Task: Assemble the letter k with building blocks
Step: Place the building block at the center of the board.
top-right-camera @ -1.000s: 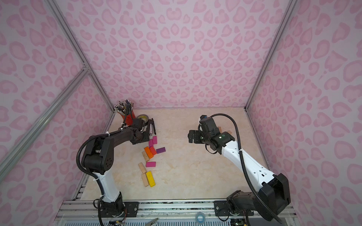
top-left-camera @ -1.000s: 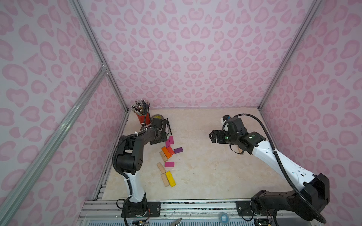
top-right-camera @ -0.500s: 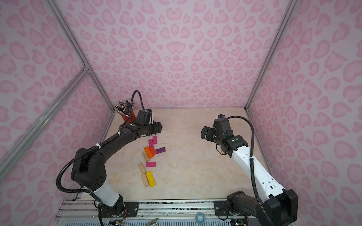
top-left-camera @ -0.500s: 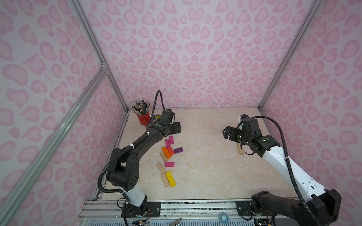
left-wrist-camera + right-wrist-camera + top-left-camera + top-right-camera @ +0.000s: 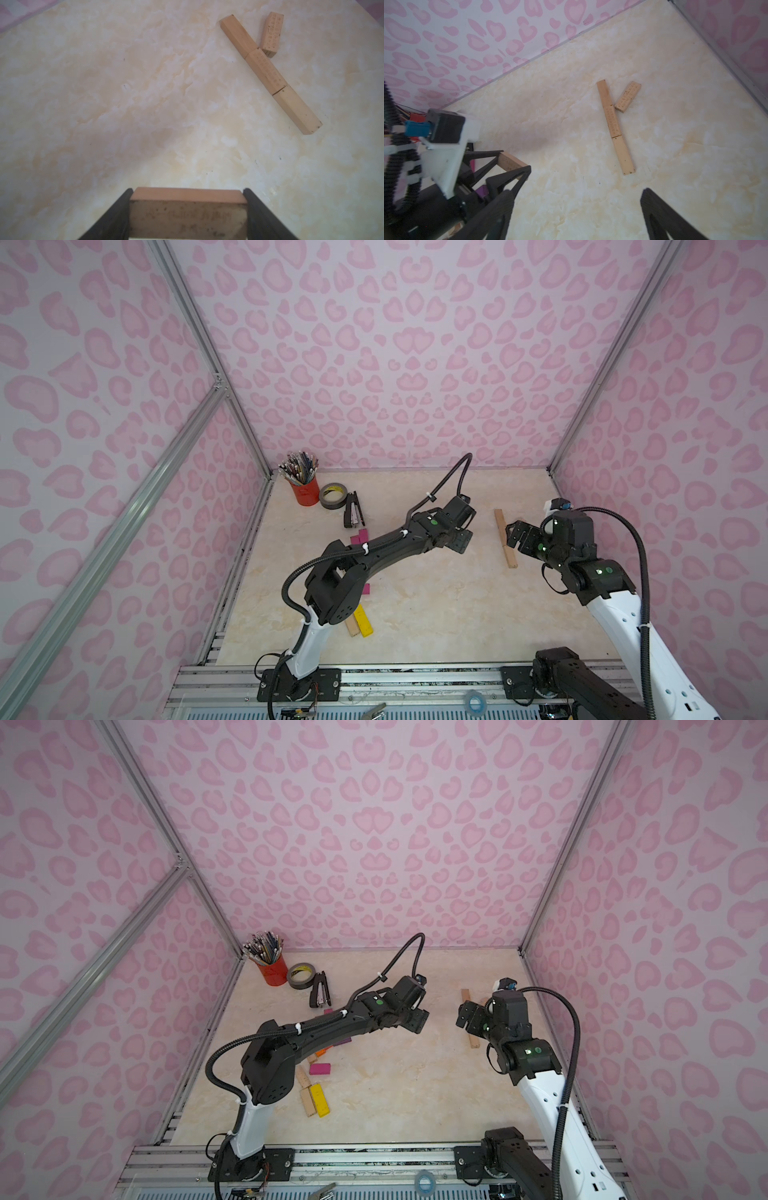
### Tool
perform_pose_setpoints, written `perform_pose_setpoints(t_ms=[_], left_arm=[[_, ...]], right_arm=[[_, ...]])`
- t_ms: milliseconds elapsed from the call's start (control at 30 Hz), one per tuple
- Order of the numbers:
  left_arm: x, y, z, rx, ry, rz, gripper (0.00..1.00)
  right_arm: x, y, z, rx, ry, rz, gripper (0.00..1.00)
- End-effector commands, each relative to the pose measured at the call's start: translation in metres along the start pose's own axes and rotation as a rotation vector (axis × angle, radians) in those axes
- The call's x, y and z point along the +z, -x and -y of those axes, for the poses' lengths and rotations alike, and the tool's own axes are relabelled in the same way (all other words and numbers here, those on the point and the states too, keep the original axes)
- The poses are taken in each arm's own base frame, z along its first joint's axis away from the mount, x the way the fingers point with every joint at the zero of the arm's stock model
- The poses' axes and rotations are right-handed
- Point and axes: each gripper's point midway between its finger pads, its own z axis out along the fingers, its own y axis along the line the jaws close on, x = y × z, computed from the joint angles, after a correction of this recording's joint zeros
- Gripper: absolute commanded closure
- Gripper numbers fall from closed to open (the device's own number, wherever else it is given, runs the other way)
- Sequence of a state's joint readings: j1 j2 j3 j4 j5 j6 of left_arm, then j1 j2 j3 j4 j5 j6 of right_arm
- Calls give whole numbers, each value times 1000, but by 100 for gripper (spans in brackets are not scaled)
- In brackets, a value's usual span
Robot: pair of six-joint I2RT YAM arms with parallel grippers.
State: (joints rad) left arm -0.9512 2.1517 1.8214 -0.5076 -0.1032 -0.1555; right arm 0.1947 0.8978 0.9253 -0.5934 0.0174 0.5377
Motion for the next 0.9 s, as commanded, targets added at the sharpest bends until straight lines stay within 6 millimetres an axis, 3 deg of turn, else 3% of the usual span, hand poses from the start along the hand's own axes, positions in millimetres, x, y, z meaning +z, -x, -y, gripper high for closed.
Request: perform_pose_setpoints(t_ms=[0,167,467,600,733,867], left_arm=[[18,-14,6,38,31,-63,38],[49,-35,17,69,21,-140,37],[78,-58,20,88,20,-226,37],[80,-60,22,84,7,-233,34],[78,-56,24,85,2,-221,19],[71,-49,25,81,-7,-203,16]], right_arm=[[-4,-8,7,-29,-24,-23,4],[-9,-13,9,-49,-27,-35,4],[-11,-16,9,-49,-24,-43,4],[-12,-17,9,-46,-23,-45,4],[-13,-17,9,-47,-21,-47,4],[-14,-16,9,-49,-22,-45,4]])
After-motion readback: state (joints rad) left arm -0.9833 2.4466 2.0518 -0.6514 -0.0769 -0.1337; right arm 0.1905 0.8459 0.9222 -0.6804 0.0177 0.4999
